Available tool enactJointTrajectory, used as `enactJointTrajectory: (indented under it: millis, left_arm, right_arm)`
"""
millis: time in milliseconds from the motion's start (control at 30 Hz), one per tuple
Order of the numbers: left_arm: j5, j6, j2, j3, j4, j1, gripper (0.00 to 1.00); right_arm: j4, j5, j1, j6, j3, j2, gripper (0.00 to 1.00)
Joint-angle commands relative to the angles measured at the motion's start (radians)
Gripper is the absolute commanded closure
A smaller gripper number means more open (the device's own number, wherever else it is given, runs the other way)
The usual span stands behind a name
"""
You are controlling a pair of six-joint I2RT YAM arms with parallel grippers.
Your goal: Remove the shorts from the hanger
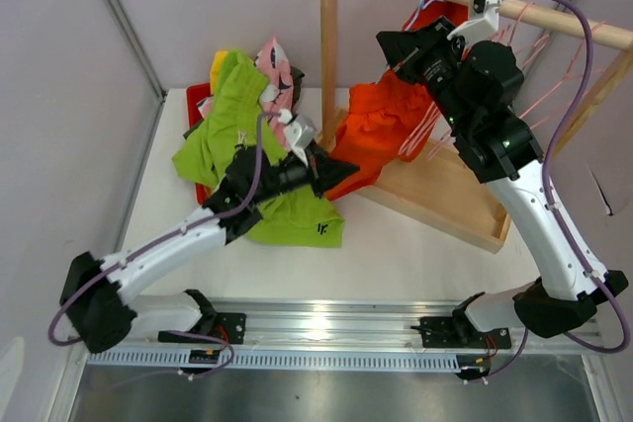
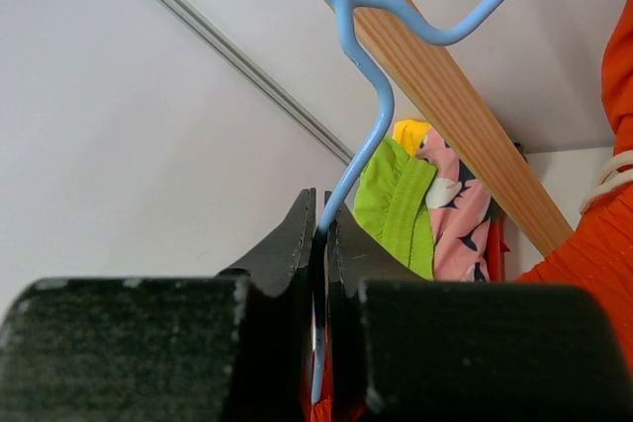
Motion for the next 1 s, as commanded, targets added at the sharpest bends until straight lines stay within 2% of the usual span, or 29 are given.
enactJointTrajectory:
  millis: [0,100,233,267,400,467,600,733,867,967]
  left_arm:
    - [-0.121,0.082,-0.202,-0.109,-0.048,-0.131,1.00]
    - [-0.307,0.104,-0.362,-0.250,-0.121,-0.324,1.00]
    - [-0.428,0.087,-0.501,-0.373,-0.223,-0.459,1.00]
    - [-0.489,0.087,-0.534,-0.388,-0.237,-0.476,1.00]
    - [-0.529,0.124,-0.534,-0.375,-0.254,-0.487,1.00]
    - [-0.558,0.150,-0.499,-0.320,-0.254,-0.487,1.00]
    - [-0.676,0.203,-0.327,-0.165,-0.248,-0.470,1.00]
    - [-0.678,0.228,-0.076,0.094,-0.267,-0.368,1.00]
    - [-0.707,0.222,0.101,0.349,-0.333,-0.272,1.00]
    - [-0.750,0.219,0.175,0.441,-0.363,-0.220,1.00]
  right_arm:
    - [0.147,-0.013,-0.045,-0.006,0.037,-0.034,1.00]
    - [0.136,-0.029,-0.076,0.007,0.062,-0.022,1.00]
    - [0.127,-0.040,-0.099,0.018,0.079,-0.013,1.00]
    - [0.124,-0.043,-0.100,0.021,0.076,-0.016,1.00]
    - [0.131,-0.051,-0.102,0.049,0.051,-0.030,1.00]
    - [0.122,-0.068,-0.102,0.076,0.045,-0.034,1.00]
    - [0.113,-0.132,-0.099,0.179,0.008,-0.065,1.00]
    - [0.176,-0.211,-0.071,0.323,-0.134,-0.111,1.00]
    - [0.237,-0.246,-0.031,0.447,-0.196,-0.126,1.00]
    - [0.277,-0.293,-0.022,0.523,-0.202,-0.116,1.00]
